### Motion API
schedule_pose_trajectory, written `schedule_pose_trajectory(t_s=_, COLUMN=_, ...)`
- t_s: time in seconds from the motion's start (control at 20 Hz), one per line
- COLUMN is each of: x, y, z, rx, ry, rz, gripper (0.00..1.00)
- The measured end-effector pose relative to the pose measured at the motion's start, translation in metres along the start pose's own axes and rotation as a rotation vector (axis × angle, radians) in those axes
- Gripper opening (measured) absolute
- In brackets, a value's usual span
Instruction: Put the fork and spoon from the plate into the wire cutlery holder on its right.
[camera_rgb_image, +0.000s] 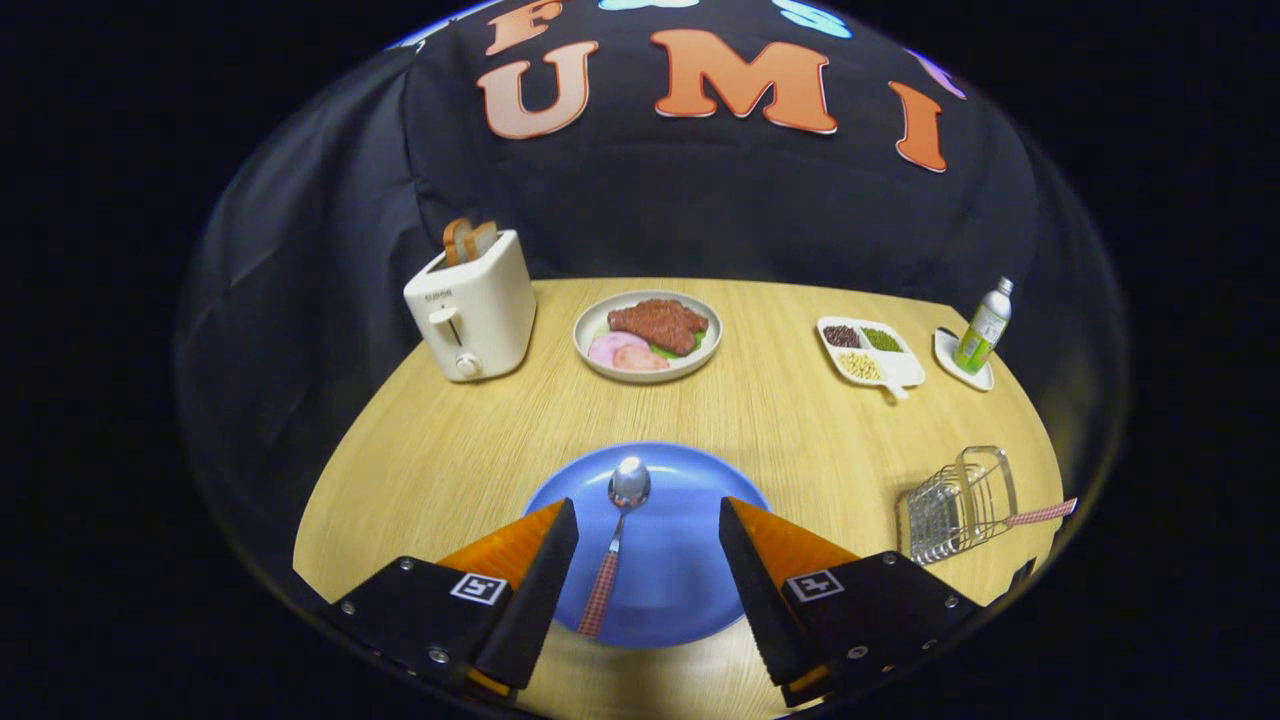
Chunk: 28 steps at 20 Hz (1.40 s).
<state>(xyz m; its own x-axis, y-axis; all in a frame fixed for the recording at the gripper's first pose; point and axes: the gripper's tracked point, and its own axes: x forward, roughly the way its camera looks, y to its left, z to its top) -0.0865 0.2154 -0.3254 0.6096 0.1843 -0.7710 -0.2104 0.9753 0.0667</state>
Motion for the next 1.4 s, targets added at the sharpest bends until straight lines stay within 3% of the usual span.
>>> schedule_pose_trajectory(t_s=0.15, x=0.013, y=0.009, z=-0.031, rx=0.007, ry=0.093, rz=0.000, gripper=0.85)
schedule_pose_trajectory(t_s=0.25, x=0.021, y=0.015, z=-0.048, rx=0.013, ry=0.156, rz=0.002, gripper=0.78)
schedule_pose_trajectory(t_s=0.6, x=0.034, y=0.019, z=-0.073, rx=0.042, ry=0.317, rz=0.002, gripper=0.43)
schedule_pose_trajectory(t_s=0.9, x=0.040, y=0.012, z=-0.078, rx=0.049, ry=0.351, rz=-0.015, gripper=0.11)
schedule_pose_trajectory(t_s=1.1, x=0.040, y=0.013, z=-0.079, rx=0.048, ry=0.358, rz=0.008, gripper=0.09)
schedule_pose_trajectory(t_s=1.4, x=0.045, y=0.014, z=-0.073, rx=-0.105, ry=0.293, rz=-0.035, gripper=0.09)
